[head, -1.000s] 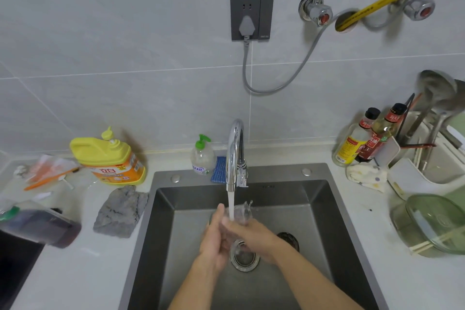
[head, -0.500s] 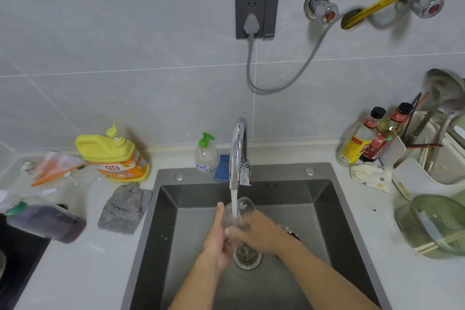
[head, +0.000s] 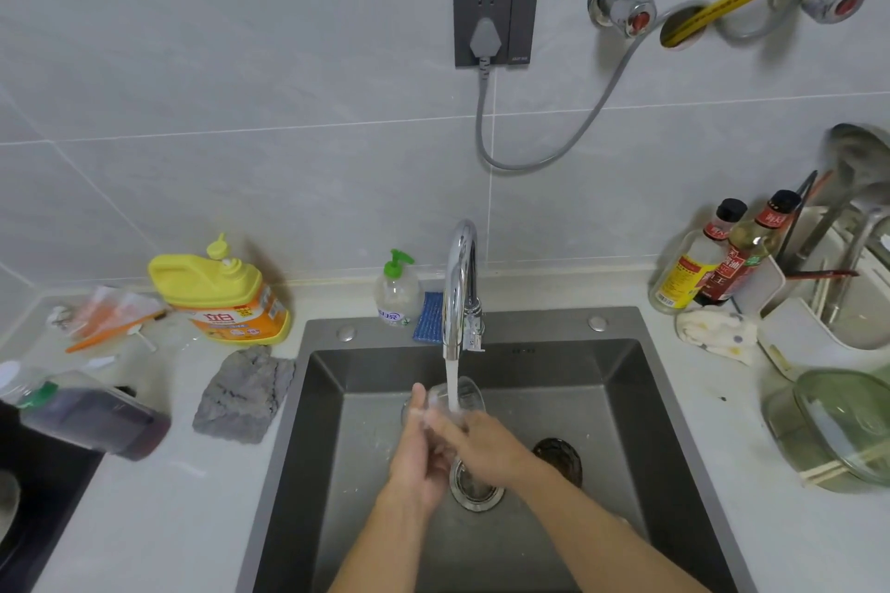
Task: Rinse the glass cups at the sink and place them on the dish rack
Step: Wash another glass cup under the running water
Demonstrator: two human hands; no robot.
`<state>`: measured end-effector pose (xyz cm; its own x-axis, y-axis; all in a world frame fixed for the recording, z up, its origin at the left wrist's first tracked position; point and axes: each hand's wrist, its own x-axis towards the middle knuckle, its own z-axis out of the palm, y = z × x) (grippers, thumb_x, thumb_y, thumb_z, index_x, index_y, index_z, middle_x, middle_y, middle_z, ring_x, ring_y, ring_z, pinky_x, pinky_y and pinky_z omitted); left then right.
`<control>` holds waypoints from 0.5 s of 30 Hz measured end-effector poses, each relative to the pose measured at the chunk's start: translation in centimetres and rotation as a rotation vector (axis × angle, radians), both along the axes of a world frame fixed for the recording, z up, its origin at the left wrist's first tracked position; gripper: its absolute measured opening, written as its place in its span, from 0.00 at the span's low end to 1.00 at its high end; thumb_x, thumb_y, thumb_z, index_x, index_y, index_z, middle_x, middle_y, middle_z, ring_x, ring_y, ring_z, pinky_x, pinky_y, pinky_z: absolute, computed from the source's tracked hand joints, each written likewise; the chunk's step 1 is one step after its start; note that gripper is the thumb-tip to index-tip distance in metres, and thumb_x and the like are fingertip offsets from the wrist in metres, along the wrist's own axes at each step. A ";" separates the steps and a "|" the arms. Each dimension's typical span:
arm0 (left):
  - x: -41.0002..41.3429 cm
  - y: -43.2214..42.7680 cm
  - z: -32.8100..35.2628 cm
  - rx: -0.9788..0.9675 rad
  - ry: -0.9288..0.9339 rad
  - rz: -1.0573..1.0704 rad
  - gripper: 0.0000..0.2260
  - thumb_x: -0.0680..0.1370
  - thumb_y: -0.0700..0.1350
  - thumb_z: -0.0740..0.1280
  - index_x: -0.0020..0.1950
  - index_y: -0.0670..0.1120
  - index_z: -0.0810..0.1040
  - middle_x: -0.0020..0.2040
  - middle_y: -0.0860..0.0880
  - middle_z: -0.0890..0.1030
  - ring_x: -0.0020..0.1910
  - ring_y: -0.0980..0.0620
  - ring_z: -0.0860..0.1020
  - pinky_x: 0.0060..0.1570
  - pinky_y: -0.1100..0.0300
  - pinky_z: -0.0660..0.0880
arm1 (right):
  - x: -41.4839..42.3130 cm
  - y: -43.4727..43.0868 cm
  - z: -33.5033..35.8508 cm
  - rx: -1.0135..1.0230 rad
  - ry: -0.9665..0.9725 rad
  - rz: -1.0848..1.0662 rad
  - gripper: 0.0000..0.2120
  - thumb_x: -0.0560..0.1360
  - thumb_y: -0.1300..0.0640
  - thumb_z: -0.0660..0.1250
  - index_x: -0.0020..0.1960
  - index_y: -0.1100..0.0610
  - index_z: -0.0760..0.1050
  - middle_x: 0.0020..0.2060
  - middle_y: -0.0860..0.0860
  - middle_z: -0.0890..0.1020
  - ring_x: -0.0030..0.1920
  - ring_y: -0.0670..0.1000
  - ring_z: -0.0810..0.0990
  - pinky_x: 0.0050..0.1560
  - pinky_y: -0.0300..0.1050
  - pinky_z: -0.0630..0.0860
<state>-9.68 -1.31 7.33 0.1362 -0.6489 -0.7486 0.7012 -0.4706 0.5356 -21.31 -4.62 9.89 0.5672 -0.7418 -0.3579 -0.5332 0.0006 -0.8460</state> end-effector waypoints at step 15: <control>-0.1 0.2 1.4 -0.012 0.028 0.013 0.24 0.79 0.59 0.69 0.43 0.38 0.88 0.45 0.37 0.87 0.33 0.46 0.86 0.34 0.56 0.84 | -2.6 -1.2 -0.9 -0.097 0.125 0.250 0.20 0.84 0.37 0.58 0.60 0.48 0.82 0.49 0.36 0.82 0.50 0.39 0.81 0.57 0.39 0.76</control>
<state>-9.81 -1.11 8.71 0.1239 -0.6559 -0.7446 0.7221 -0.4551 0.5210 -23.94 -5.84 8.97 0.6924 -0.6190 -0.3707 -0.6068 -0.2216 -0.7634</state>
